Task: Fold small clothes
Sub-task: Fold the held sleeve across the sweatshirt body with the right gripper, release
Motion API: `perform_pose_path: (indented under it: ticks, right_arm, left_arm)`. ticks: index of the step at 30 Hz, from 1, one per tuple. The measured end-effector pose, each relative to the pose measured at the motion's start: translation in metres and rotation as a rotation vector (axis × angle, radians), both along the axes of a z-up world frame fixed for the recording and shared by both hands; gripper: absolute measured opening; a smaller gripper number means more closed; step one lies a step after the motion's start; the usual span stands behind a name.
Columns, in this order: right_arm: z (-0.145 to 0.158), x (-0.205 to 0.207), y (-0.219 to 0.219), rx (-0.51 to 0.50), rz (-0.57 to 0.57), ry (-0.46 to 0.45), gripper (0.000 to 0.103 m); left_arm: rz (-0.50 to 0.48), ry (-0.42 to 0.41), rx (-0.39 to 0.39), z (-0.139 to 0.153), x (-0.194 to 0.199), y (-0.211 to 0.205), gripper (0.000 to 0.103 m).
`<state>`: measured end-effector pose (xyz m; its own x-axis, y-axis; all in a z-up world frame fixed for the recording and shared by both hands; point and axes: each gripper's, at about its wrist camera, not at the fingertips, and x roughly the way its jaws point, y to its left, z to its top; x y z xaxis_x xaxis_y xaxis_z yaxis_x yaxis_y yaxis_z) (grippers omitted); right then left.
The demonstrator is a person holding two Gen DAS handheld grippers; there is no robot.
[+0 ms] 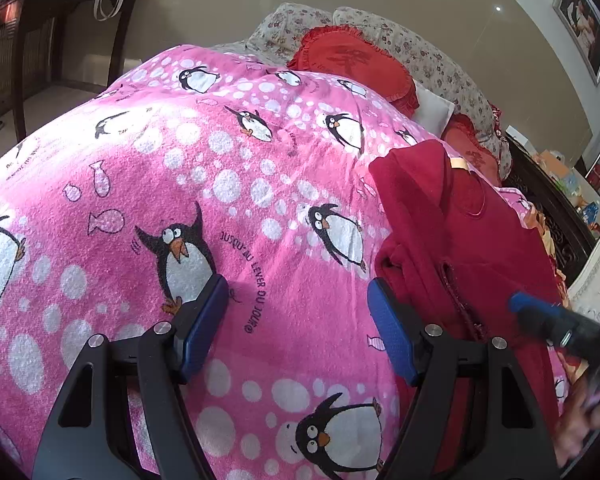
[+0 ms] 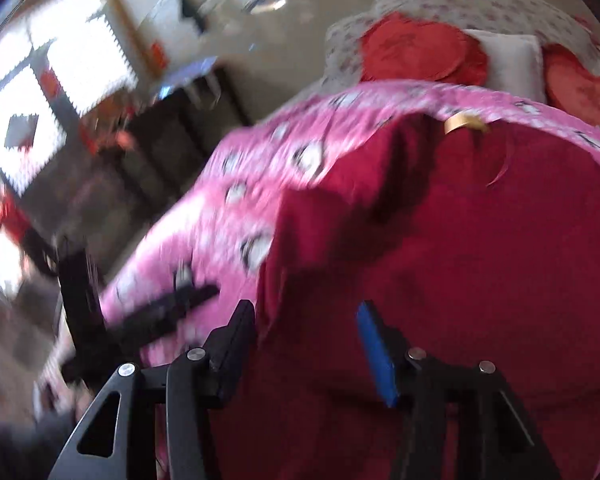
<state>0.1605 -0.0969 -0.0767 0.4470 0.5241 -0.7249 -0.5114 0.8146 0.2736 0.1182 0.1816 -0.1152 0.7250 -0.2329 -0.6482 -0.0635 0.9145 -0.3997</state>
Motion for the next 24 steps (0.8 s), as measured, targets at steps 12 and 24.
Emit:
perform_pose_path:
  ticks: [12, 24]
  right_arm:
    - [-0.016, 0.013, 0.000, 0.011, -0.004, -0.032, 0.013]
    - [0.015, 0.080, 0.044, 0.157, -0.239, -0.131, 0.013]
  left_arm:
    - [-0.002, -0.004, -0.021, -0.002, 0.001, 0.003, 0.073]
    - [-0.002, -0.010, -0.034, -0.001, 0.000, 0.005, 0.073]
